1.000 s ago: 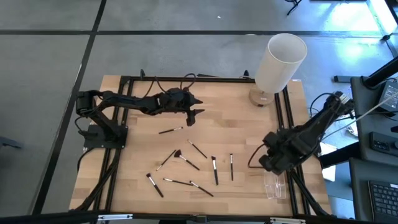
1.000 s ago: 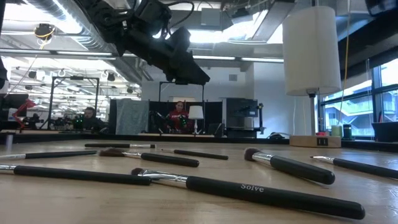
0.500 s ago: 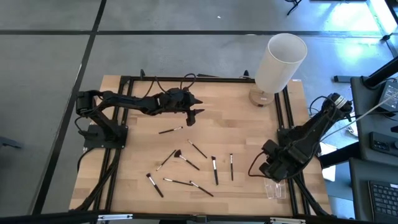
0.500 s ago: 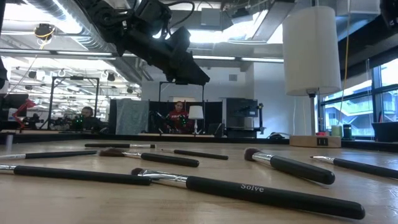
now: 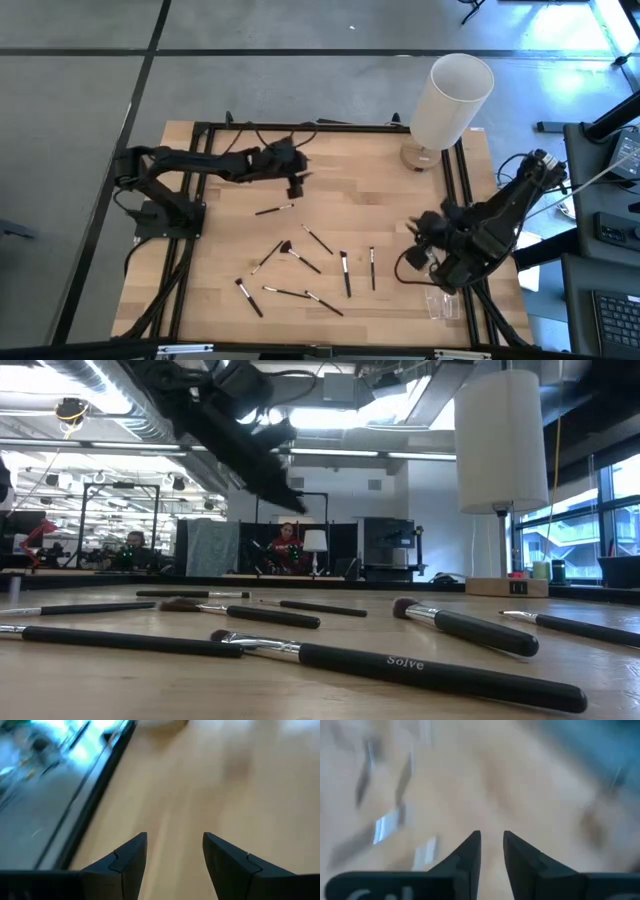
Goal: Put items in baskets/containers
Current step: Put the foundation brush into the left section of the transparent organizer
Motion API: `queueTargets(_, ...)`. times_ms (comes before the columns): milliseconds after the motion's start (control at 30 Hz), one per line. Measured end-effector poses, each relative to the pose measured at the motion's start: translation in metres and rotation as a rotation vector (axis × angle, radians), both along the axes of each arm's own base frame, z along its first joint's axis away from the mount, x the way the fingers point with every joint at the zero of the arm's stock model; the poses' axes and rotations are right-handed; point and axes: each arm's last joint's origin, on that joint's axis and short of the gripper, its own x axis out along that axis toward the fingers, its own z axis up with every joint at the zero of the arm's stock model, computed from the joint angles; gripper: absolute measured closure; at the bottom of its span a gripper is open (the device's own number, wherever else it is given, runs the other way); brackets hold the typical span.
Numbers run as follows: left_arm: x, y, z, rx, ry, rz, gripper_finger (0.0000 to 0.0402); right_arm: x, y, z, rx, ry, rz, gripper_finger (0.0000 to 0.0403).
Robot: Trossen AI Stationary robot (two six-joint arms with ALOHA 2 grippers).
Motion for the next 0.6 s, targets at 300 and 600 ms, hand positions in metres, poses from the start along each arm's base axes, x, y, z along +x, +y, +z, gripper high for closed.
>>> queueTargets(300,-0.039,0.003,0.006,-0.243,0.148,0.093,0.0213,0.033,-0.066,0.009,-0.227,-0.039,-0.282,0.0358)
queueTargets(600,-0.039,-0.011,-0.013,-0.303,0.296,0.14,0.0213,0.083,-0.089,0.007,-0.101,-0.02,-0.21,0.0369)
